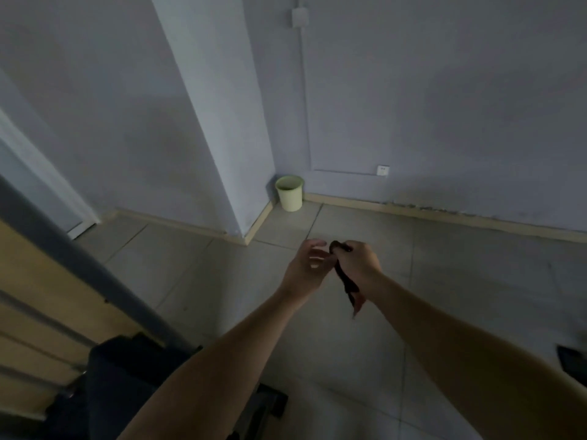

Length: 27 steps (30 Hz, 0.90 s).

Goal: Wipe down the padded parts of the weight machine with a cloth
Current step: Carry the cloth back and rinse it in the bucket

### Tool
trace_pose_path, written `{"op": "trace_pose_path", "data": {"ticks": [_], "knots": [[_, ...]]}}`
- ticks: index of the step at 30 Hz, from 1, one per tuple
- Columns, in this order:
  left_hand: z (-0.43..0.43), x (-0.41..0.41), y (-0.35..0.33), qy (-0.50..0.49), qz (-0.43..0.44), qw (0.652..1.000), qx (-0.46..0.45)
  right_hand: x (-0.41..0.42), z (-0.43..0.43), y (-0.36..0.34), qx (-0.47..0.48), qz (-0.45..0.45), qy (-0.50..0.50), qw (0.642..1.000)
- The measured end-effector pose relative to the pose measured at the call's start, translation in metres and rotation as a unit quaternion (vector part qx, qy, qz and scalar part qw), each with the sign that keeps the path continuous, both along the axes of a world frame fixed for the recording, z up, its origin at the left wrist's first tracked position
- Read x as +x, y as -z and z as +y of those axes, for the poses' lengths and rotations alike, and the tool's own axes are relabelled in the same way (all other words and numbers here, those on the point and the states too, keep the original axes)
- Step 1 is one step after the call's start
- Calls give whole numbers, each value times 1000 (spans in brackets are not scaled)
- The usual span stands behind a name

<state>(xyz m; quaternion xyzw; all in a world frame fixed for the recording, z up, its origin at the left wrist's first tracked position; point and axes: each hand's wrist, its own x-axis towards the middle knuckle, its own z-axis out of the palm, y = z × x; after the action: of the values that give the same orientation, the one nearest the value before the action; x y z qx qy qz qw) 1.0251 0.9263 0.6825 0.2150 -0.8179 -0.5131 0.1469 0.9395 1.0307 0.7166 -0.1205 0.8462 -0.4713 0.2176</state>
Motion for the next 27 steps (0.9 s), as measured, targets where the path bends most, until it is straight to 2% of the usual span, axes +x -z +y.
{"op": "trace_pose_path", "data": {"ticks": [3,6,7,10,13,16,22,27], "knots": [[-21,-17,3,32,-16,999,-19,-14,-16,-13,-30,-34,22,999],[-32,-40,5,3,-26,998,60,-30,-35,-20,-26,0,18,1000],[-35,-49,7,-16,-27,998,62,-36,-42,-21,-25,12,20,999],[-56,-70,16,-62,-49,996,-30,-56,-57,-18,-3,49,30,998],[-82,-81,19,-88,-57,994,-33,-79,-70,-7,20,86,31,996],[-118,-96,20,-97,-64,990,-80,-106,-87,12,46,110,11,993],[-189,-149,29,-36,-92,973,-208,-177,-142,35,66,108,-4,992],[-230,-204,31,13,-129,974,-187,-253,-198,33,43,66,1,997]]}}
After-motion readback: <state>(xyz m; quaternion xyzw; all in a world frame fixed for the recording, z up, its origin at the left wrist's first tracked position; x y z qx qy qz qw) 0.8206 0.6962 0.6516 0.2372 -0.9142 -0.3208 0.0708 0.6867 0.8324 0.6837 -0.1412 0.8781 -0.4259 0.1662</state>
